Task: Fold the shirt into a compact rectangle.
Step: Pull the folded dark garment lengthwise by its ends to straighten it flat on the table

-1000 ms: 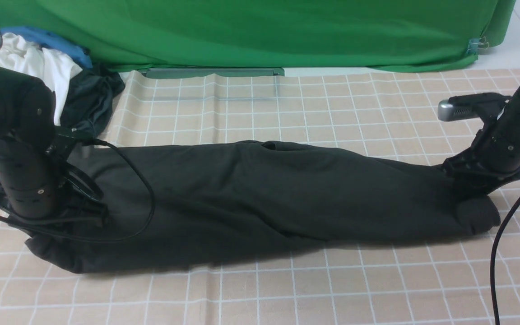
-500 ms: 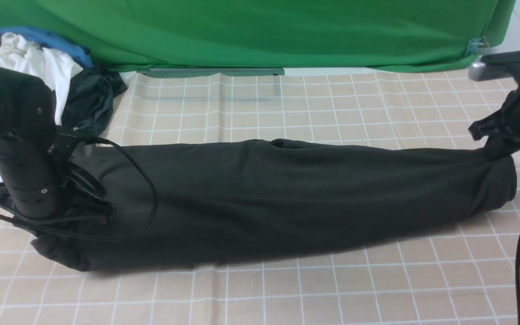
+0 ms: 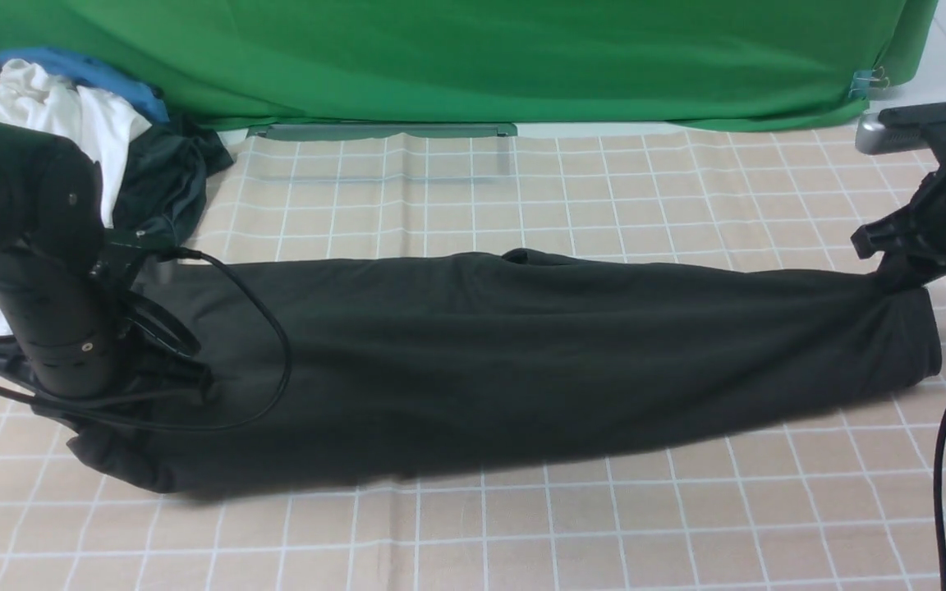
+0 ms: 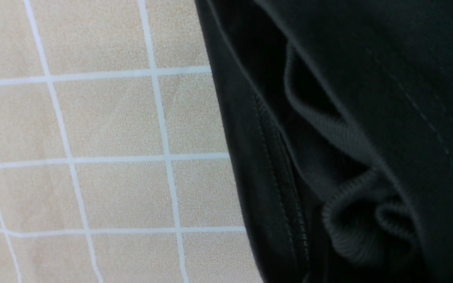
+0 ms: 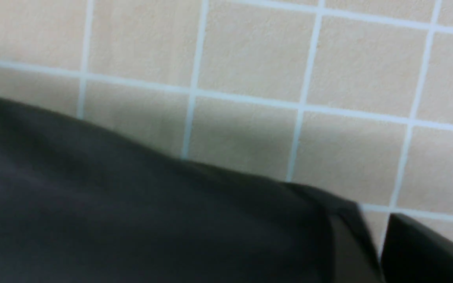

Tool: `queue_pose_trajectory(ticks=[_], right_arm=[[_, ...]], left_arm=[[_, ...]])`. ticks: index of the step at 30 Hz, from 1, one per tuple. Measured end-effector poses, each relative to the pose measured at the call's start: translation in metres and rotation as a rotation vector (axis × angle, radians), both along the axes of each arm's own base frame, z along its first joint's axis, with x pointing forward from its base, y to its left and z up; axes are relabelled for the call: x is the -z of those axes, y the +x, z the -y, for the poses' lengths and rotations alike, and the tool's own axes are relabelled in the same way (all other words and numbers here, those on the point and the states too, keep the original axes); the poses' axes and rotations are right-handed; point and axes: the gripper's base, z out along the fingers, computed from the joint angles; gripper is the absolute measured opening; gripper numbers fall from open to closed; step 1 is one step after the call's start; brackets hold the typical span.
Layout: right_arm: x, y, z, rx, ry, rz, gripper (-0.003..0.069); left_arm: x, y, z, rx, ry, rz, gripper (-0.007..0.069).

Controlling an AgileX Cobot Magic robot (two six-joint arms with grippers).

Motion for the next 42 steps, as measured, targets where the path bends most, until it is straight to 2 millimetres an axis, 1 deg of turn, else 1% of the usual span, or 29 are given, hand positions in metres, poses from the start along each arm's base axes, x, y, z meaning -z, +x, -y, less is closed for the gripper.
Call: queue_pose_trajectory(ticks=[2, 3, 4, 5, 8, 9, 11, 12, 13, 14, 15, 16, 17, 19, 21, 22, 24, 26, 27, 28, 31, 33, 34, 35, 36, 37, 38, 40, 42], right_arm=[[-0.006, 0.002, 0.001, 0.014, -0.003, 0.023, 0.0316], [-0.009, 0.002, 0.001, 0.023, 0.000, 0.030, 0.0339], [-0.016, 0.003, 0.000, 0.035, 0.003, 0.048, 0.0370], [-0.032, 0.006, -0.003, 0.042, 0.008, 0.092, 0.0402], [-0.059, 0.009, -0.020, 0.019, 0.046, 0.154, 0.0410], [-0.070, 0.010, -0.032, -0.023, 0.067, 0.181, 0.0403], [-0.080, 0.012, -0.054, -0.113, 0.102, 0.210, 0.0387], [-0.086, 0.012, -0.074, -0.190, 0.129, 0.232, 0.0374], [-0.087, 0.011, -0.098, -0.281, 0.143, 0.240, 0.0367], [-0.087, 0.011, -0.101, -0.295, 0.140, 0.242, 0.0366], [-0.084, 0.010, -0.131, -0.402, 0.142, 0.251, 0.0366], [-0.082, 0.010, -0.141, -0.445, 0.135, 0.259, 0.0368], [-0.077, 0.010, -0.156, -0.497, 0.129, 0.268, 0.0377], [-0.064, 0.012, -0.182, -0.583, 0.113, 0.289, 0.0402], [-0.048, 0.014, -0.203, -0.637, 0.100, 0.302, 0.0437], [-0.034, 0.015, -0.215, -0.667, 0.092, 0.305, 0.0460], [-0.019, 0.017, -0.226, -0.698, 0.079, 0.303, 0.0475], [-0.001, 0.018, -0.235, -0.725, 0.065, 0.286, 0.0479], [-0.001, 0.019, -0.235, -0.726, 0.064, 0.288, 0.0479], [0.012, 0.019, -0.240, -0.741, 0.058, 0.264, 0.0478], [0.024, 0.018, -0.245, -0.753, 0.052, 0.247, 0.0445], [0.027, 0.020, -0.245, -0.751, 0.048, 0.251, 0.0383], [0.027, 0.020, -0.245, -0.749, 0.046, 0.260, 0.0328], [0.026, 0.022, -0.245, -0.745, 0.044, 0.275, 0.0247], [0.026, 0.022, -0.245, -0.744, 0.043, 0.278, 0.0218], [0.025, 0.024, -0.245, -0.738, 0.040, 0.299, 0.0121], [0.024, 0.025, -0.245, -0.735, 0.039, 0.311, 0.0078], [0.023, 0.026, -0.245, -0.728, 0.036, 0.333, 0.0052], [0.022, 0.027, -0.246, -0.724, 0.034, 0.348, 0.0049]], left_arm=[[-0.001, 0.001, -0.001, -0.007, 0.009, 0.007, 0.0165], [-0.001, 0.002, -0.001, -0.013, 0.012, 0.011, 0.0176], [-0.004, 0.003, -0.002, -0.027, 0.020, 0.016, 0.0201], [-0.010, 0.006, -0.004, -0.043, 0.043, 0.022, 0.0249], [-0.026, 0.011, -0.007, -0.053, 0.081, 0.050, 0.0335], [-0.035, 0.014, -0.008, -0.060, 0.094, 0.076, 0.0369], [-0.047, 0.017, -0.009, -0.080, 0.101, 0.125, 0.0400], [-0.057, 0.018, -0.009, -0.097, 0.095, 0.165, 0.0414], [-0.067, 0.018, -0.009, -0.104, 0.083, 0.206, 0.0417], [-0.069, 0.018, -0.008, -0.105, 0.081, 0.212, 0.0417], [-0.081, 0.015, -0.007, -0.115, 0.046, 0.266, 0.0404], [-0.084, 0.014, -0.005, -0.120, 0.028, 0.281, 0.0390], [-0.088, 0.012, -0.003, -0.125, 0.000, 0.298, 0.0365], [-0.094, 0.008, 0.003, -0.112, -0.077, 0.305, 0.0268], [-0.096, 0.006, 0.012, -0.080, -0.176, 0.291, 0.0135], [-0.094, 0.005, 0.018, -0.068, -0.235, 0.284, 0.0076], [-0.090, 0.004, 0.022, -0.070, -0.280, 0.282, 0.0035], [-0.081, 0.003, 0.023, -0.076, -0.297, 0.279, 0.0015], [-0.079, 0.003, 0.023, -0.077, -0.296, 0.282, 0.0015], [-0.063, -0.001, 0.022, -0.083, -0.285, 0.252, 0.0015], [-0.032, -0.007, 0.019, -0.091, -0.258, 0.202, 0.0015], [-0.012, -0.011, 0.018, -0.098, -0.245, 0.173, 0.0015], [-0.003, -0.014, 0.017, -0.101, -0.239, 0.154, 0.0015], [0.006, -0.016, 0.017, -0.104, -0.234, 0.141, 0.0016], [0.008, -0.018, 0.017, -0.104, -0.232, 0.135, 0.0016], [0.016, -0.020, 0.016, -0.107, -0.227, 0.119, 0.0016], [0.018, -0.021, 0.016, -0.108, -0.226, 0.116, 0.0016], [0.020, -0.021, 0.016, -0.109, -0.225, 0.116, 0.0016], [0.020, -0.020, 0.016, -0.109, -0.226, 0.128, 0.0017]])
